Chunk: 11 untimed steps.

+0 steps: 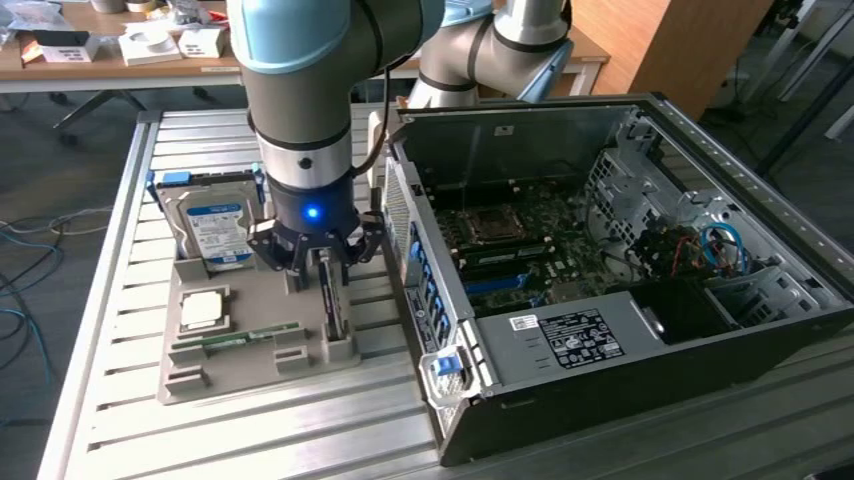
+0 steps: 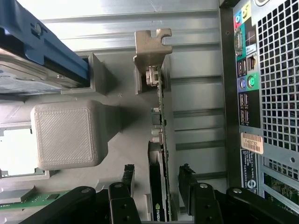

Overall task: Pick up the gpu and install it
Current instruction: 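Pick up the gpu and move the gpu toward the slot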

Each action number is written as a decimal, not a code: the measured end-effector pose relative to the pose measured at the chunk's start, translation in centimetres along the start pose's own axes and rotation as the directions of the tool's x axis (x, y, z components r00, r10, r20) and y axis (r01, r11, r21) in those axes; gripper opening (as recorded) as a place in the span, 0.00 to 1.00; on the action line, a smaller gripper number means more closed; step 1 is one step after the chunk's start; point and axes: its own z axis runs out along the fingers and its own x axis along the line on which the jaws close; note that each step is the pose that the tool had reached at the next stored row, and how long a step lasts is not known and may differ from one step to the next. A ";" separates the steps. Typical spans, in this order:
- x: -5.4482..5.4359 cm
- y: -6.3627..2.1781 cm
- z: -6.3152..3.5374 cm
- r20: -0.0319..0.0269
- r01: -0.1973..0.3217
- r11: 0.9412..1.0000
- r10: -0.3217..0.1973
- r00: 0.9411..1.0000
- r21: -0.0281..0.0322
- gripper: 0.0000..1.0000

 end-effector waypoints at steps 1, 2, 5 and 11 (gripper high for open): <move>0.0 0.00 0.00 0.000 0.000 1.000 0.000 1.000 0.000 0.51; 0.0 0.00 0.00 0.000 0.000 1.000 0.000 1.000 0.000 0.51; 0.0 -0.10 0.01 0.000 0.000 1.000 0.000 1.000 0.000 0.51; 0.1 -0.24 0.10 0.000 0.000 1.000 0.000 1.000 0.000 0.51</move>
